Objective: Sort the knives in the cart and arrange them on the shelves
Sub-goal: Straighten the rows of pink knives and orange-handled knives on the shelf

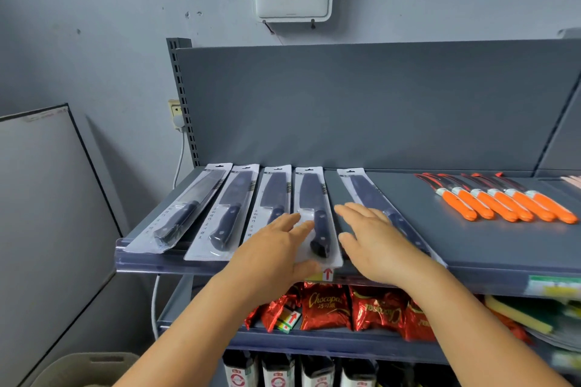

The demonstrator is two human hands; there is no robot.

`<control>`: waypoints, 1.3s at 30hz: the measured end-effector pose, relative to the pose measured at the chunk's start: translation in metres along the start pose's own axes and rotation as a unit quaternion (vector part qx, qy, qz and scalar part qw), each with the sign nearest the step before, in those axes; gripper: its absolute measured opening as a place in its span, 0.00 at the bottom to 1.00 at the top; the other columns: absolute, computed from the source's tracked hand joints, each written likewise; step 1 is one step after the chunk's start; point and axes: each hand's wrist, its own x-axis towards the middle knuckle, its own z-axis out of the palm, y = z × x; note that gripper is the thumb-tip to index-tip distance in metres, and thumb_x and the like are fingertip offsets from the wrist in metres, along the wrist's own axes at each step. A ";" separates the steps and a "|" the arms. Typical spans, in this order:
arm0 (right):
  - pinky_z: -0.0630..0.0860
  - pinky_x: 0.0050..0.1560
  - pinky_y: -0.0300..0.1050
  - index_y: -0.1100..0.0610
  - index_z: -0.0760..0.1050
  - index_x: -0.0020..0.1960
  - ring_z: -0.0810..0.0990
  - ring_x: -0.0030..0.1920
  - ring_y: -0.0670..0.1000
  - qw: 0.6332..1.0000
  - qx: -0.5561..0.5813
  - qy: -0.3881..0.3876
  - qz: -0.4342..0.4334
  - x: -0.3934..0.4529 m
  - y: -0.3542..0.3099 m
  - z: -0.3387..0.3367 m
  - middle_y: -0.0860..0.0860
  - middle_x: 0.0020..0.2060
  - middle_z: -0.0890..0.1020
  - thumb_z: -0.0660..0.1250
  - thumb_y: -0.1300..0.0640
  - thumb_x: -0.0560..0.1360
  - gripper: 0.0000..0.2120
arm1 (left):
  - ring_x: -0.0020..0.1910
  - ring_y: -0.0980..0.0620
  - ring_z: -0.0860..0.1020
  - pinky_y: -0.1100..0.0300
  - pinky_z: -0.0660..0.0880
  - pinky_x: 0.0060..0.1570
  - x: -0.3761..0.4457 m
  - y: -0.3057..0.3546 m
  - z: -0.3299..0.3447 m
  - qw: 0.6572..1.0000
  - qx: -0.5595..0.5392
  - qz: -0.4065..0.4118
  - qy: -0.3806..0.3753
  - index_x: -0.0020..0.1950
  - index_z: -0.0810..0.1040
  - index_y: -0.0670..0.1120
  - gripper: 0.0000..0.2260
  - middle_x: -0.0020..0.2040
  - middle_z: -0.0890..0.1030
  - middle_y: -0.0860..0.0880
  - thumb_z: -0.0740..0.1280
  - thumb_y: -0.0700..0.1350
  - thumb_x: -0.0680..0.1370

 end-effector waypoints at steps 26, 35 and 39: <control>0.66 0.62 0.48 0.51 0.67 0.69 0.70 0.62 0.57 0.992 -0.043 0.000 0.121 0.005 0.016 -0.010 0.53 0.65 0.71 0.61 0.47 0.77 0.22 | 0.61 0.49 0.75 0.54 0.73 0.54 0.016 0.035 0.007 1.000 -0.005 -0.011 -0.011 0.73 0.65 0.51 0.20 0.74 0.62 0.55 0.58 0.49 0.81; 0.66 0.58 0.47 0.52 0.69 0.66 0.70 0.58 0.56 0.991 -0.050 -0.003 0.123 0.007 0.015 -0.009 0.53 0.62 0.72 0.60 0.49 0.77 0.19 | 0.61 0.48 0.75 0.50 0.76 0.55 0.018 0.034 0.007 1.000 0.000 -0.007 -0.018 0.71 0.67 0.50 0.18 0.72 0.64 0.54 0.59 0.49 0.81; 0.66 0.57 0.47 0.52 0.69 0.64 0.69 0.54 0.55 0.990 -0.057 -0.003 0.126 0.008 0.016 -0.008 0.53 0.62 0.72 0.60 0.49 0.77 0.17 | 0.60 0.47 0.75 0.49 0.76 0.55 0.018 0.034 0.007 1.000 0.001 -0.011 -0.023 0.70 0.68 0.49 0.18 0.71 0.65 0.54 0.59 0.49 0.81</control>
